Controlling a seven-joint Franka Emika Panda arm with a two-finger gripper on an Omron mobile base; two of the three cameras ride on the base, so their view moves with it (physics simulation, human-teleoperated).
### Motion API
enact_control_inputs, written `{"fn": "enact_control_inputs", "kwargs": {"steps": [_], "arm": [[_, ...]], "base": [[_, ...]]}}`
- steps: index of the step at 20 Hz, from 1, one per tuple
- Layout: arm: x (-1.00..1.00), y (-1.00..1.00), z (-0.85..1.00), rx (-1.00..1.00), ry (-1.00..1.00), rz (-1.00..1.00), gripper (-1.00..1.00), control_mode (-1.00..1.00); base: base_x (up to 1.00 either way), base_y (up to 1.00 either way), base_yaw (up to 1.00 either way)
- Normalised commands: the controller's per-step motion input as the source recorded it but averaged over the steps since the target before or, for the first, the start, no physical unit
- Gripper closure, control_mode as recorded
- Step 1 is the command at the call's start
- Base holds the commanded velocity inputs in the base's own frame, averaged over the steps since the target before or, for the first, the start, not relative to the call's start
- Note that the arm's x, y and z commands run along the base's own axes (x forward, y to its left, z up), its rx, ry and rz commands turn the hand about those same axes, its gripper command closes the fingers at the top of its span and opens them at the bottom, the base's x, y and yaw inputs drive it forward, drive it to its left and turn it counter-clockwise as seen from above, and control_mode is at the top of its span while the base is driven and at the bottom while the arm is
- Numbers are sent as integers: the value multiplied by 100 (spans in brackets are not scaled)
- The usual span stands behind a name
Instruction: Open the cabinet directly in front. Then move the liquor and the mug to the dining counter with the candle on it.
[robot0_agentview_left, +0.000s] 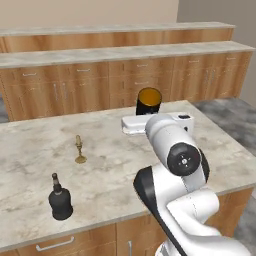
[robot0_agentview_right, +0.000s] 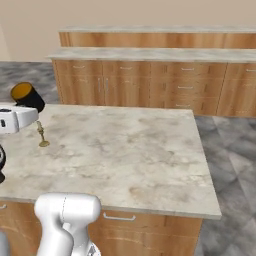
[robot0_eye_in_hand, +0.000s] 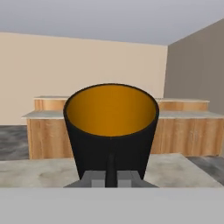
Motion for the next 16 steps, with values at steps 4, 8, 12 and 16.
{"fn": "enact_control_inputs", "kwargs": {"steps": [4, 8, 12, 16], "arm": [[33, 0, 0, 6, 30, 52, 100, -100], [8, -16, -15, 0, 34, 51, 100, -100], [0, 0, -2, 0, 24, 20, 100, -100], [0, 0, -11, 0, 36, 17, 100, -100]], "base": [[0, 0, 0], [0, 0, 0], [0, 0, 0], [0, 0, 0]]}}
